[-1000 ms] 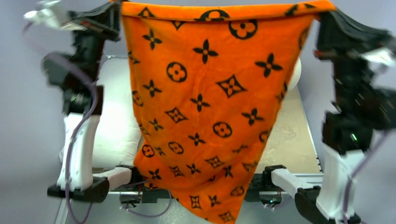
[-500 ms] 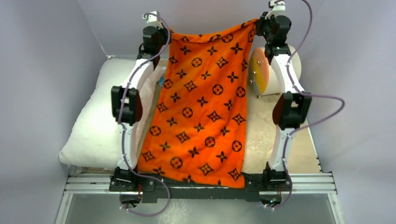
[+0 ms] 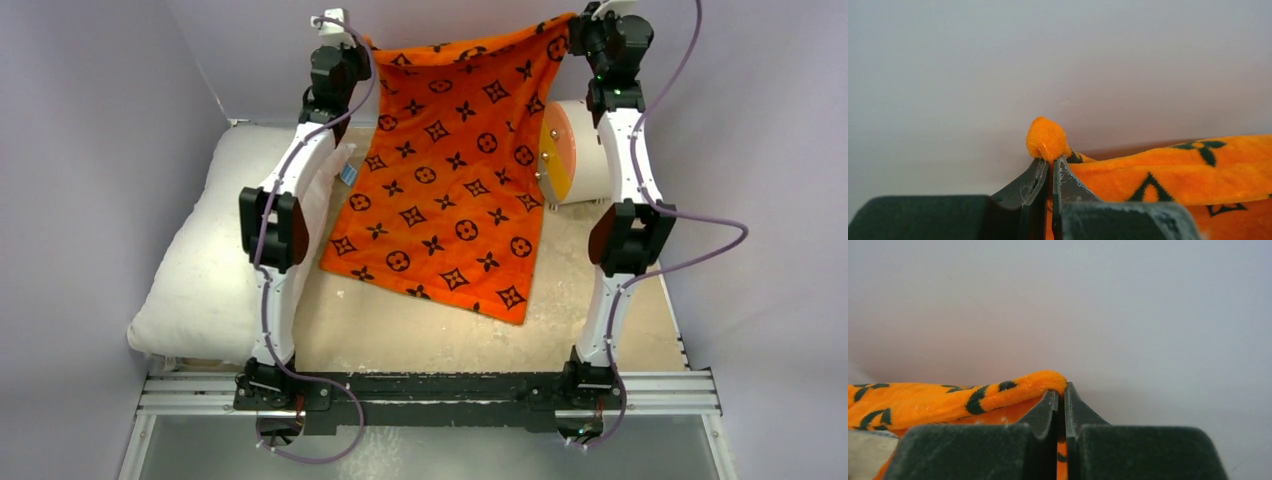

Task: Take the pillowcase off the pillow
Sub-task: Fold the pillowcase at the center of the board.

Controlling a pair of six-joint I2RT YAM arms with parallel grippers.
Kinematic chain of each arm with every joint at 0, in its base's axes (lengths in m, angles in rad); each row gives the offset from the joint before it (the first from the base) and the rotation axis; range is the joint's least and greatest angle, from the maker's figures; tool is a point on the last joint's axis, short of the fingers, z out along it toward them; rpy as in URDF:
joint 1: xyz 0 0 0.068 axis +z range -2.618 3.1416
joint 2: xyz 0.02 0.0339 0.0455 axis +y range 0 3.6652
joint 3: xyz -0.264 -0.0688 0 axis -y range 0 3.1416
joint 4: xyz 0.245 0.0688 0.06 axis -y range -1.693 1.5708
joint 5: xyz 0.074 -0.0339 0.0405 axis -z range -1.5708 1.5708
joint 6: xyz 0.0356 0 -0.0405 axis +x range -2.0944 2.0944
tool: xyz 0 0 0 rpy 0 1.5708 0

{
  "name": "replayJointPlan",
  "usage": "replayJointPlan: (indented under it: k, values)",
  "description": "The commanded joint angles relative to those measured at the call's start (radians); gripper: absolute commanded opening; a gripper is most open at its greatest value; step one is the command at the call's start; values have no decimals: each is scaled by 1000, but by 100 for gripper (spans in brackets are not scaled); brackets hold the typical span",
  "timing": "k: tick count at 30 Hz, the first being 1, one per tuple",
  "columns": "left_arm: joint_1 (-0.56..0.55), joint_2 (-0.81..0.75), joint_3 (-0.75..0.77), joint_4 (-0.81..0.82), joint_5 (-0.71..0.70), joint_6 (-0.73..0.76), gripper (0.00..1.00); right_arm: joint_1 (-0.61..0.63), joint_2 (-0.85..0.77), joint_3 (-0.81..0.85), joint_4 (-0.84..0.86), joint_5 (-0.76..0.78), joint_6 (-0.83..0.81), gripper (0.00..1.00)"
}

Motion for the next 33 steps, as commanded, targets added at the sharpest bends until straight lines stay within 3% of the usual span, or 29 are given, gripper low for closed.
replayJointPlan:
  k: [1, 16, 23, 33]
  values:
    - [6, -225, -170, 125, -45, 60, 0, 3, -199, -122, 145, -37, 3, 0]
    - [6, -721, -995, 32, -288, 117, 0, 42, -816, -1067, 181, -83, 92, 0]
    - [1, -782, -1144, -108, -281, 29, 0, 141, -1001, -1369, 94, 53, 154, 0]
    - [-6, -923, -1372, -169, -382, -123, 0, 225, -1221, -1597, -124, 142, 329, 0]
